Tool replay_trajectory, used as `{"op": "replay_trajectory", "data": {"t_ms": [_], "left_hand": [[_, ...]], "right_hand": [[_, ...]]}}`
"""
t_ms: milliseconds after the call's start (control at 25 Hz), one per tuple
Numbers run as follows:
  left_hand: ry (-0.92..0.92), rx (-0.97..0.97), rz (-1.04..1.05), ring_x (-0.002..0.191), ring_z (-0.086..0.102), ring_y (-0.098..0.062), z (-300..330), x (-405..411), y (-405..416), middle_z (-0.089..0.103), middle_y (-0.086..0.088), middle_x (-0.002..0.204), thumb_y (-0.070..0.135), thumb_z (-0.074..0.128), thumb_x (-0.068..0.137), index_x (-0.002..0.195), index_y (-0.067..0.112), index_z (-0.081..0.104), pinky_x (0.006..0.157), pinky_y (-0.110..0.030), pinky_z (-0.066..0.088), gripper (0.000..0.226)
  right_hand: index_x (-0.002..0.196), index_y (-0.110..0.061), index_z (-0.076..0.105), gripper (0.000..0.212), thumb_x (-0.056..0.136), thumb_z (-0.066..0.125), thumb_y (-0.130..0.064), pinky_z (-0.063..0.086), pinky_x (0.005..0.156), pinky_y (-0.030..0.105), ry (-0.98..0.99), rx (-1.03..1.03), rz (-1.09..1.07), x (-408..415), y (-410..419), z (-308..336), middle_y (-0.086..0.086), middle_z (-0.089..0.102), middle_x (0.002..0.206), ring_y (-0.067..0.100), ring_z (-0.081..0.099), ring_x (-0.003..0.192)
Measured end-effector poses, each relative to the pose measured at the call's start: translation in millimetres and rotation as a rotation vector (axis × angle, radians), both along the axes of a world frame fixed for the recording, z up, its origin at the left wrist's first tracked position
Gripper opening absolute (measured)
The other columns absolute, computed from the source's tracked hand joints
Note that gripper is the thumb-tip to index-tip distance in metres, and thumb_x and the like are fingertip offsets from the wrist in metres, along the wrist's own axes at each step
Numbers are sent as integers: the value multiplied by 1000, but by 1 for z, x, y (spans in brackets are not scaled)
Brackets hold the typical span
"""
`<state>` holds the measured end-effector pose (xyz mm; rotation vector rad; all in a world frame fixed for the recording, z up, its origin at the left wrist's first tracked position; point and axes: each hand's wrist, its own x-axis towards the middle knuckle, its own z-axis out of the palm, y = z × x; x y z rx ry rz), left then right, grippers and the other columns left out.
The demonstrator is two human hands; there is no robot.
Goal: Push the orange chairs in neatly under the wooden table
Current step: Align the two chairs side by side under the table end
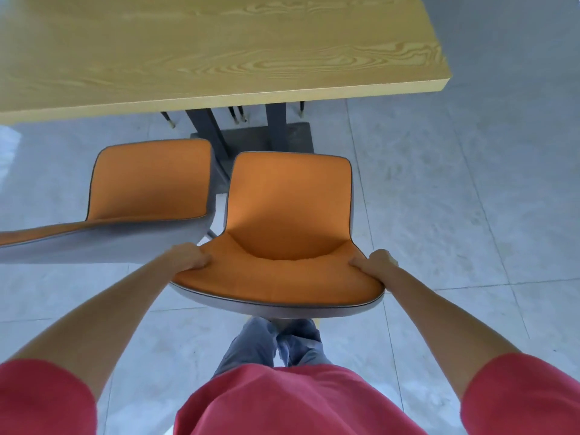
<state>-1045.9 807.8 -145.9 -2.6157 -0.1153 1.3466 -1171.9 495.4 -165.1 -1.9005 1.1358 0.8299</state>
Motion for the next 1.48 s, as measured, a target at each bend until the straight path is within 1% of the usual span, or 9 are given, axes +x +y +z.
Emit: {"op": "replay_trajectory", "data": {"t_ms": [80,240,400,680,800,1040,1160,1280,1480], "left_hand": [[-2,26,21,138,36,-29,-4,-6,7,36,-11,151,41,32,100,146,13,35,113,-35,26,54],[-29,-57,38,130,44,-29,2,-8,8,44,-14,144,33,33,98,138,7,45,105,-35,34,49],[-74,-213,4,122,49,-30,27,-22,6,52,-14,135,30,27,99,128,5,53,94,-32,37,46],[-163,-613,-173,135,40,-21,81,-74,0,44,4,146,65,33,89,137,32,45,112,-43,31,60],[-267,-593,-424,130,45,-20,92,-96,-3,49,9,141,67,39,85,138,34,42,106,-38,32,63],[-388,-522,-618,129,46,-20,75,-99,5,46,9,144,58,56,82,143,30,34,99,-37,40,70],[-588,-654,-685,107,64,-23,63,-100,7,65,4,123,47,70,76,129,24,55,78,-35,51,60],[-731,-726,-830,61,72,-18,55,-95,9,76,4,78,36,91,45,93,19,75,43,-23,49,53],[-782,-793,-885,48,67,-12,46,-83,-1,74,10,66,33,91,42,82,21,77,36,-15,40,43]], "right_hand": [[104,-3,56,37,85,60,-35,40,66,29,3,-45,36,1,2,-4,15,58,106,30,57,93],[121,3,54,44,91,52,-30,46,89,36,28,-71,92,3,3,0,20,57,126,33,55,114],[131,-4,50,45,95,42,-31,39,95,36,-8,-156,331,3,17,20,19,50,136,34,46,125],[139,-13,43,70,91,18,-56,30,112,48,-804,-426,660,-44,82,78,8,54,137,25,51,127],[129,-13,57,76,91,17,-65,40,102,43,-923,-659,983,-67,102,74,3,70,115,20,67,105],[120,-15,65,72,64,64,-60,57,76,36,-1036,-812,1029,-70,106,65,0,75,97,20,73,85],[107,-15,72,64,50,87,-38,58,56,28,-1097,-807,1012,-67,103,57,-1,76,86,19,73,69],[99,-15,74,56,49,90,-34,54,45,23,-1167,-830,1052,-62,95,50,-3,75,80,17,71,62],[95,-15,75,42,56,89,-26,53,48,22,-1249,-905,1093,-44,77,47,-2,75,80,16,71,62]]}}
